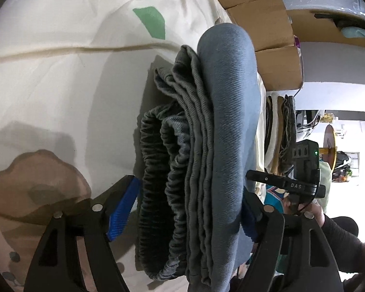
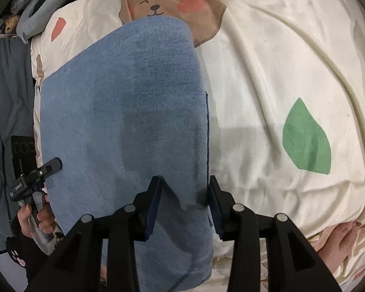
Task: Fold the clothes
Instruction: 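Grasp the folded denim stack with both grippers at its folded edge, then lift the denim stack with both grippers and carry it toward the grey camouflage pile, then lower the denim stack onto the grey camouflage garment with both grippers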
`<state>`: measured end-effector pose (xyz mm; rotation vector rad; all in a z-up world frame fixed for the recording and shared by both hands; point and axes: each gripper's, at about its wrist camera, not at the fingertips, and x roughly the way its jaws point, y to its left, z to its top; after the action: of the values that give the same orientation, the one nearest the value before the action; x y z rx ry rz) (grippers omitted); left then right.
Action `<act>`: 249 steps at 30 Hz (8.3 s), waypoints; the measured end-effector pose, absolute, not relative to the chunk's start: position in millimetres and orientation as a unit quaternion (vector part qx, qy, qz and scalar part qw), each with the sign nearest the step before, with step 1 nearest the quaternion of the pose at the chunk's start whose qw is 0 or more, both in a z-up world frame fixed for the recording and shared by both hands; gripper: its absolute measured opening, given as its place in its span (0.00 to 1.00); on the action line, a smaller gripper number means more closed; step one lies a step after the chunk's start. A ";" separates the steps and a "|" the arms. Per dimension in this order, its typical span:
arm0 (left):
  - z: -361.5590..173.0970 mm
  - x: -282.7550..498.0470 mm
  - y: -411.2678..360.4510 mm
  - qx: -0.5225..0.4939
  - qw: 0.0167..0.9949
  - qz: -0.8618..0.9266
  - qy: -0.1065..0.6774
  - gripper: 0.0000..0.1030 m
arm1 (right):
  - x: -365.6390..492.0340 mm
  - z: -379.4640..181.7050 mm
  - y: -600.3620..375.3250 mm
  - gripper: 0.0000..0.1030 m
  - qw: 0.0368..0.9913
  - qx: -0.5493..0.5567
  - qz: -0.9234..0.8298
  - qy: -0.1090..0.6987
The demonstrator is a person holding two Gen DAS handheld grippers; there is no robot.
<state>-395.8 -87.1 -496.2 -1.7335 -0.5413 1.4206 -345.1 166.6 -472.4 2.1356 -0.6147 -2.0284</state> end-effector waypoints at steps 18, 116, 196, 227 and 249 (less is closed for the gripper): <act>-509.9 -403.8 -76.1 -0.699 0.442 0.511 -0.232 0.82 | -352.4 -506.1 129.6 0.43 0.093 0.636 -0.685 -0.343; -180.5 -374.0 25.0 -0.696 0.328 0.633 -0.083 0.40 | -296.2 -153.6 214.5 0.16 0.147 0.597 -0.759 -0.215; -247.4 -372.1 541.8 -0.674 0.416 0.610 -0.021 0.35 | -269.4 -186.6 705.0 0.16 -0.041 0.530 -0.804 -0.267; -301.0 -383.9 552.5 -0.677 0.379 0.628 0.060 0.43 | -282.9 -305.2 749.9 0.29 -0.104 0.572 -0.768 -0.269; -199.1 -359.2 588.8 -0.619 0.356 0.682 0.158 0.43 | -260.9 -233.0 731.4 0.35 -0.104 0.539 -0.803 -0.230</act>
<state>-359.2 588.8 -199.1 -1.5987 0.4081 1.7615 -260.9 731.4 -233.0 1.8167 -0.7753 -2.7054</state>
